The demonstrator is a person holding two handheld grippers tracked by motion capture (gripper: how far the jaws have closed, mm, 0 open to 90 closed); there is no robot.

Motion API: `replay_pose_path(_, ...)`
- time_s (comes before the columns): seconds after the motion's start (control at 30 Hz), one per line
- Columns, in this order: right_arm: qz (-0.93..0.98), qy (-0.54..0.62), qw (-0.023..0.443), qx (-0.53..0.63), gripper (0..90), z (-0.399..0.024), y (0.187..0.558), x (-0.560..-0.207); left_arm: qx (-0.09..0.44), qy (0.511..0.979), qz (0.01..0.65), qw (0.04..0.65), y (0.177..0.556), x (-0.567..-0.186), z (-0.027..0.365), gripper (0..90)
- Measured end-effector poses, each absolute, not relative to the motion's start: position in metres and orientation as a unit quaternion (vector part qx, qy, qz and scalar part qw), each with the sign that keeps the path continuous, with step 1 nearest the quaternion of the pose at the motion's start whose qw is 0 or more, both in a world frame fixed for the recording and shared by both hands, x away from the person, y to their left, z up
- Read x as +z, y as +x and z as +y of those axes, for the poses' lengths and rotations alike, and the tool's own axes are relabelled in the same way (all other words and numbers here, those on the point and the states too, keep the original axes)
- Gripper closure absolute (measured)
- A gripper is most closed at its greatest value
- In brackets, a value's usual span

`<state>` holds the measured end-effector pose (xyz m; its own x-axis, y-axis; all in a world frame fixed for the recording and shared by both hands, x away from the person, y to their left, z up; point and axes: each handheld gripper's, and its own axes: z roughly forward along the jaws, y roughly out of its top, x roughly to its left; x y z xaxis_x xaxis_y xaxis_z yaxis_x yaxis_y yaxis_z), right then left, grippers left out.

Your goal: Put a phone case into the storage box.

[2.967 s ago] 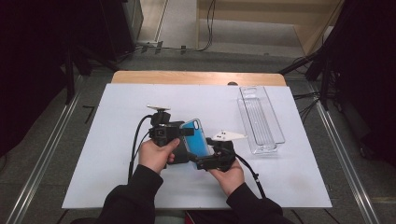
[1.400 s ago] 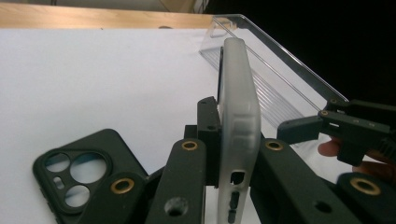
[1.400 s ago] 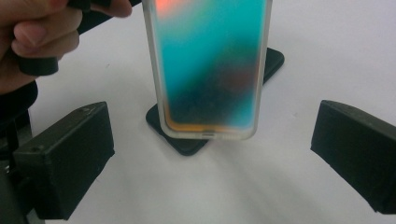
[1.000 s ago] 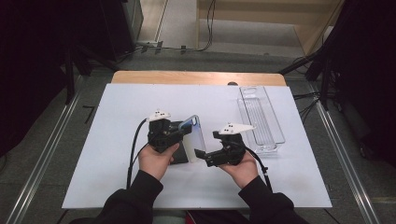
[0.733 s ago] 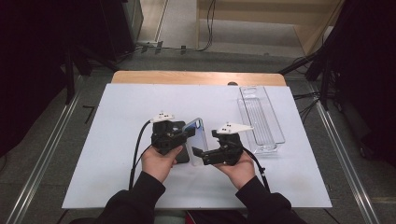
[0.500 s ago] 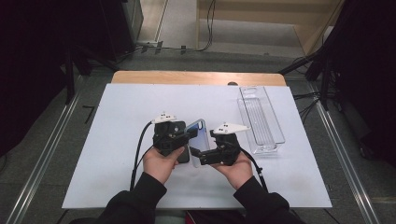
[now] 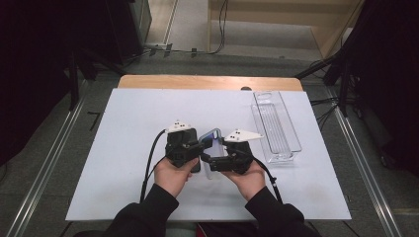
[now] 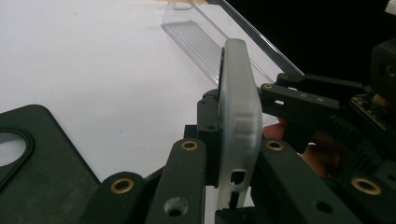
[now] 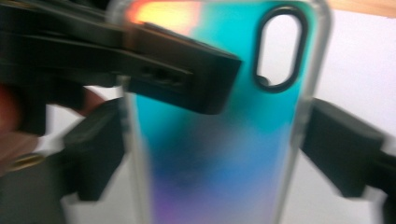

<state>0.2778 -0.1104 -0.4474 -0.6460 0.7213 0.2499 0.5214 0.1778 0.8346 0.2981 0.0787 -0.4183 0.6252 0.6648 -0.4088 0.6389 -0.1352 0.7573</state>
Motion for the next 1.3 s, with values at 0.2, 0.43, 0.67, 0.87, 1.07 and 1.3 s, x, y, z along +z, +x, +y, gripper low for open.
replay_pose_path(0.2,0.763,0.407,0.104,0.491,15.3,-0.11,0.278,-0.445,0.011,0.751,0.434,0.497,0.299,-0.416,0.08,85.4)
replay_pose_path(0.43,0.767,0.41,0.102,0.483,15.3,-0.11,0.28,-0.447,0.006,0.755,0.444,0.484,0.301,-0.409,0.082,61.4)
replay_pose_path(0.67,0.765,0.421,0.105,0.476,15.3,-0.117,0.285,-0.449,0.007,0.757,0.433,0.489,0.3,-0.402,0.087,47.7)
replay_pose_path(0.87,0.766,0.427,0.106,0.468,15.3,-0.125,0.289,-0.451,-0.019,0.767,0.417,0.488,0.302,-0.399,0.095,41.5)
replay_pose_path(1.07,0.764,0.421,0.097,0.479,15.3,-0.131,0.29,-0.45,-0.061,0.797,0.38,0.466,0.305,-0.401,0.103,36.8)
replay_pose_path(1.3,0.767,0.416,0.084,0.481,15.3,-0.139,0.292,-0.446,-0.066,0.833,0.326,0.442,0.307,-0.408,0.113,32.5)
